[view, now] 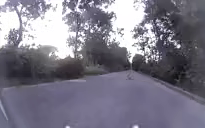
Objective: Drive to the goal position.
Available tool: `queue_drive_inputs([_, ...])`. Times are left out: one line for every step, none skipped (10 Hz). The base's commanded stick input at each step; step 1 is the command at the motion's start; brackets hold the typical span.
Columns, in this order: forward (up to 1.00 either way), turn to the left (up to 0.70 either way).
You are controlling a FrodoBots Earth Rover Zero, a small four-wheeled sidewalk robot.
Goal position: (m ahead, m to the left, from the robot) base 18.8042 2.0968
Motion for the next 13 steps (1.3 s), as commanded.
queue_drive_inputs([0.70, -0.32])
queue_drive_inputs([0.70, 0.00])
queue_drive_inputs([0.70, 0.00])
queue_drive_inputs([0.70, 0.00])
queue_drive_inputs([0.70, 0.00])
queue_drive_inputs([0.70, 0.00])
queue_drive_inputs([0.70, 0.00])
queue_drive_inputs([0.70, 0.00])
queue_drive_inputs([0.70, -0.10])
queue_drive_inputs([0.70, -0.35])
queue_drive_inputs([0.70, -0.35])
queue_drive_inputs([0.70, -0.29])
queue_drive_inputs([0.70, -0.10])
